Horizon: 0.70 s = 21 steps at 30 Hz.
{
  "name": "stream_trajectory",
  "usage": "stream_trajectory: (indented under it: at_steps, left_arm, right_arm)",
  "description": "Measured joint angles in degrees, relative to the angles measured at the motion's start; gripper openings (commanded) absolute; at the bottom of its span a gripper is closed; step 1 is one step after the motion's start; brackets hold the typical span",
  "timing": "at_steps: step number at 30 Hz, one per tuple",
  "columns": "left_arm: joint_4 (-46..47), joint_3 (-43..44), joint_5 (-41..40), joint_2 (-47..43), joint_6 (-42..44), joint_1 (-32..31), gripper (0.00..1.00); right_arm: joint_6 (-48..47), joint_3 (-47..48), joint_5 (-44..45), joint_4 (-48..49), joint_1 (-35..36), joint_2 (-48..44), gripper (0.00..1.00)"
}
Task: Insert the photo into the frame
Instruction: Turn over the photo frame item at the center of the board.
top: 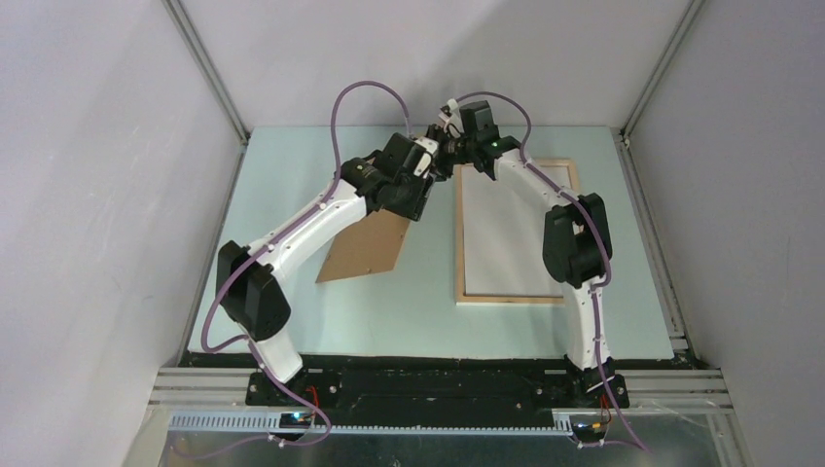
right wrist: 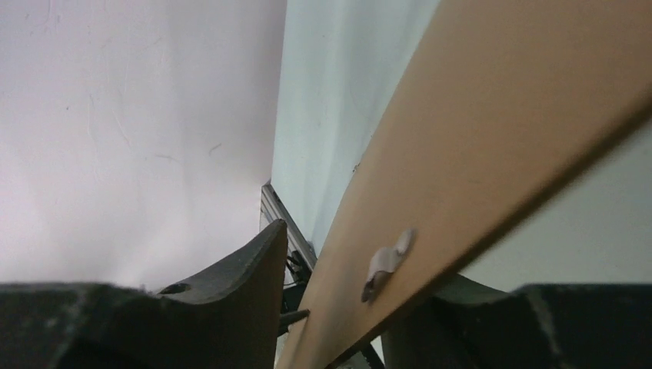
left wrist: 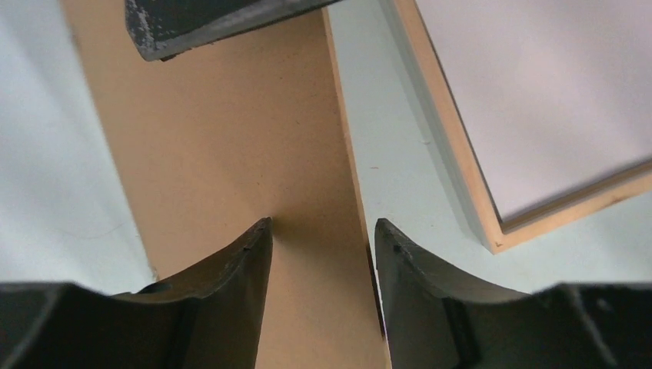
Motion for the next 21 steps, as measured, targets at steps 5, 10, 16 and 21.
stream_trajectory:
  at_steps: [5, 10, 16, 21]
  left_arm:
    - [0.37, 0.00, 3.34, 0.02, -0.66, -0.37, 0.65]
    - [0.44, 0.00, 4.98, 0.02, -1.01, -0.59, 0.75]
    - [0.46, 0.00, 6.25, -0.31, -0.83, -0.63, 0.84]
    - [0.42, -0.02, 6.86, -3.93, 0.61, -0.63, 0.89]
  right_arm:
    - [-0.44, -0.20, 1.22, -0.94, -0.17, 0.22, 0.32]
    - [-0.87, -1.25, 1.84, -1.20, -0.81, 0.22, 0.23]
    - [-1.09, -2.67, 2.34, -1.86, -1.90, 0.22, 0.14]
    - [-0.98, -4.92, 1.73, -1.46, -3.26, 0.20, 0.01]
